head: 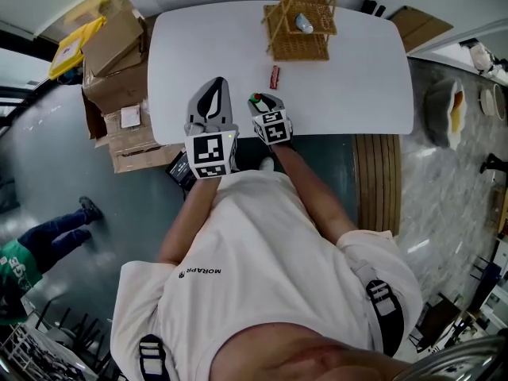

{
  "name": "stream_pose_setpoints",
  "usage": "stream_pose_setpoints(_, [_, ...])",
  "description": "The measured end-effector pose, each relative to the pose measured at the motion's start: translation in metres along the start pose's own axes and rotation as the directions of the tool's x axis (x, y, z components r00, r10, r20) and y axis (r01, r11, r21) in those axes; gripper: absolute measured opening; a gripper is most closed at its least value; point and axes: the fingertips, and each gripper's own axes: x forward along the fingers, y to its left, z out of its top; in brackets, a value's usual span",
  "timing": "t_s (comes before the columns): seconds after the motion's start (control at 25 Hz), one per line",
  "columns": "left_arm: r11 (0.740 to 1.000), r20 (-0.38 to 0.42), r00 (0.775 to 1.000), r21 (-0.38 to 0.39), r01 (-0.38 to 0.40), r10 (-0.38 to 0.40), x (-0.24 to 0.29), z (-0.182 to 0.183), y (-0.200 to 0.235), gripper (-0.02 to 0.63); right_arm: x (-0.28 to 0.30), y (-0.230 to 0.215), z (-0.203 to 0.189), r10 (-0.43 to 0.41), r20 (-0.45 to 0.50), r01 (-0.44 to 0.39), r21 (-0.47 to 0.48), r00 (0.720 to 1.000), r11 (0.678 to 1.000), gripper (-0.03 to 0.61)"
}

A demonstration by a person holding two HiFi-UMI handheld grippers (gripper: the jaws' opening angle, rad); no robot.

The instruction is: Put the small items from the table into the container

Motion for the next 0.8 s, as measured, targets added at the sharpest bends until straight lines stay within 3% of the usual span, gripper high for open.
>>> stream_pose_setpoints(0.8, [0.997,0.031,0.997,0.003,0.076,-0.076,0.009,0.014,-0.029,0.005,-0.089,-0.035,0.1,-0.09,0.276,0.063,0.103,0.957,0.993,0.163])
